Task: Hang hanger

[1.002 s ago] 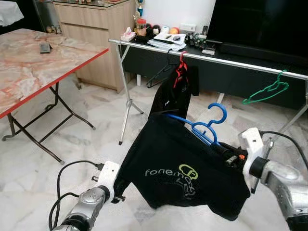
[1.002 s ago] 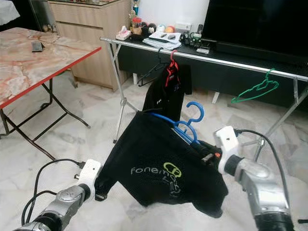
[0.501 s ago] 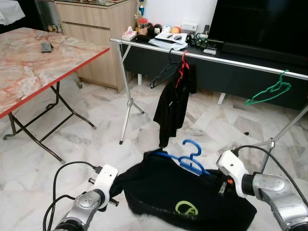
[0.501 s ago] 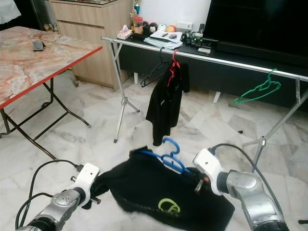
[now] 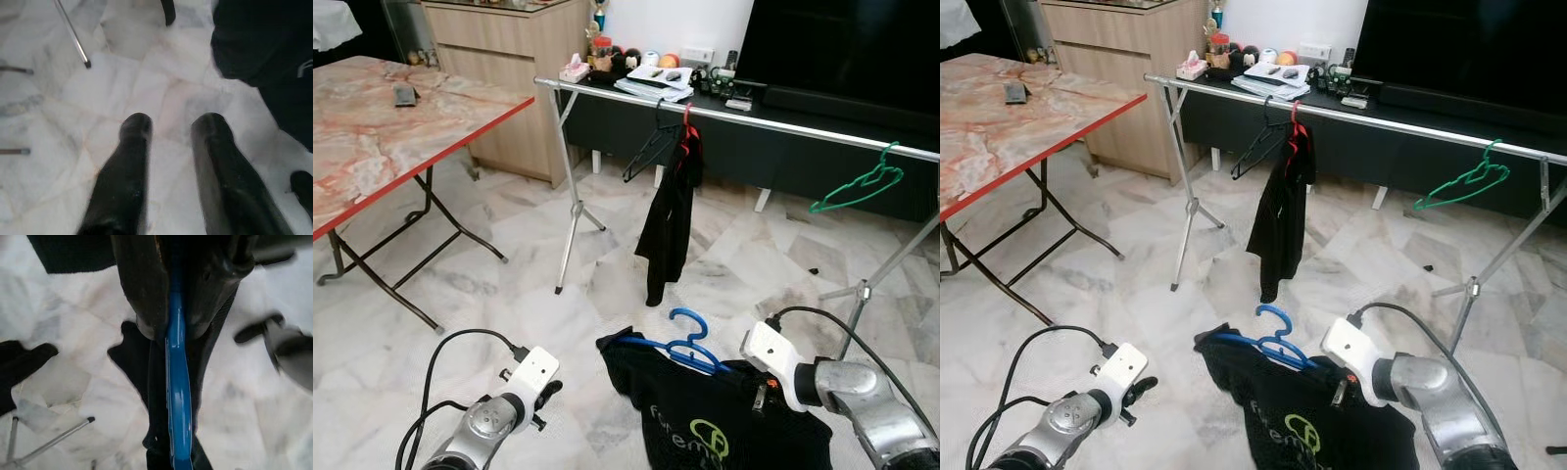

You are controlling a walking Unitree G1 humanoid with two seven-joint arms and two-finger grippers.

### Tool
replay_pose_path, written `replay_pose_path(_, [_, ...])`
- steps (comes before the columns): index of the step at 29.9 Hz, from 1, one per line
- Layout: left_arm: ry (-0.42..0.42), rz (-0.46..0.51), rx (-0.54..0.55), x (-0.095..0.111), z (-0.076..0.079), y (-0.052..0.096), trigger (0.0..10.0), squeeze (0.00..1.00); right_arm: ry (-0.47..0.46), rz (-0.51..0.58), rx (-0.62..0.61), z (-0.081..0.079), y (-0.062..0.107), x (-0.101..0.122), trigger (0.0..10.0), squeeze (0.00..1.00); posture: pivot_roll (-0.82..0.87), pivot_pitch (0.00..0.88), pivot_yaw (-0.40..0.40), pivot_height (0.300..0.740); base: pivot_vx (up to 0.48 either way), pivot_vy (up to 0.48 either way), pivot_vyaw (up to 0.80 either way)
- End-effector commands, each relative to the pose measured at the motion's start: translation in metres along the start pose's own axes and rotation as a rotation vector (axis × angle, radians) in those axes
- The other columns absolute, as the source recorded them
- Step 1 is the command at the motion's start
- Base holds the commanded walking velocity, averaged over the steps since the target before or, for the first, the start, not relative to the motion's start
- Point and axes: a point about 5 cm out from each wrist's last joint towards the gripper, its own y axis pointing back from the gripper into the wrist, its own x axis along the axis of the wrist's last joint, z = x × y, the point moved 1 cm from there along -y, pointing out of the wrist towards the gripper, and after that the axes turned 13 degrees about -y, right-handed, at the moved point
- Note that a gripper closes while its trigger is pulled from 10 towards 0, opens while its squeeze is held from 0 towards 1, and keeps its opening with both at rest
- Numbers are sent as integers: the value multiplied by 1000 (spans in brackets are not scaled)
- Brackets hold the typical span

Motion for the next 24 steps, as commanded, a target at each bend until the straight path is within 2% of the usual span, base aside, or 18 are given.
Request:
replay_pose_path(1, [-30, 35, -14, 6, -3, -1, 10000, 0, 70, -63, -32, 5, 0, -3, 10000, 0, -19, 63, -31, 740, 0, 0, 0])
replay_pose_path(3, [-25, 50, -36, 9, -2, -2, 10000, 0, 118, -116, -34, 6, -4, -7, 10000, 0, -16, 60, -34, 740, 0, 0, 0])
replay_pose_path(6, [30, 73, -56, 15, -3, -3, 10000, 0, 192, -177, -56, 6, -10, -11, 10000, 0, -13, 59, -36, 740, 0, 0, 0])
replay_pose_path(9, [144, 161, -76, 30, -8, -6, 10000, 0, 182, -162, -92, 4, -24, -12, 10000, 0, -6, 58, -43, 740, 0, 0, 0])
replay_pose_path(12, [164, 184, -96, 36, -8, -7, 10000, 0, 168, -141, -119, 3, -30, -11, 10000, 0, -4, 60, -45, 740, 0, 0, 0])
replay_pose_path(13, [175, 195, -99, 40, -8, -8, 10000, 165, 162, -118, -154, 4, -34, -8, 10000, 0, -3, 60, -46, 740, 0, 0, 0])
replay_pose_path(16, [177, 199, -99, 42, -9, -9, 10000, 165, 153, -103, -180, 5, -36, -6, 10000, 0, -3, 60, -46, 740, 0, 0, 0])
replay_pose_path(17, [182, 201, -90, 44, -10, -10, 10000, 1000, 143, -87, -189, 6, -37, -4, 10000, 0, -3, 60, -46, 740, 0, 0, 0])
replay_pose_path(19, [230, 224, -57, 53, -13, -13, 10000, 1000, 127, -25, -202, 6, -43, 8, 10000, 0, -5, 57, -47, 740, 0, 0, 0])
replay_pose_path(21, [230, 226, -54, 55, -13, -14, 10000, 976, 128, -15, -177, 3, -45, 9, 10000, 0, -5, 56, -47, 740, 0, 0, 0])
replay_pose_path(22, [232, 224, -43, 58, -14, -15, 10000, 0, 137, -8, -128, -2, -48, 10, 10000, 0, -3, 56, -47, 740, 0, 0, 0])
replay_pose_path(24, [241, 224, -33, 58, -16, -16, 10000, 0, 145, -6, -114, -4, -49, 10, 10000, 0, -3, 56, -47, 740, 0, 0, 0])
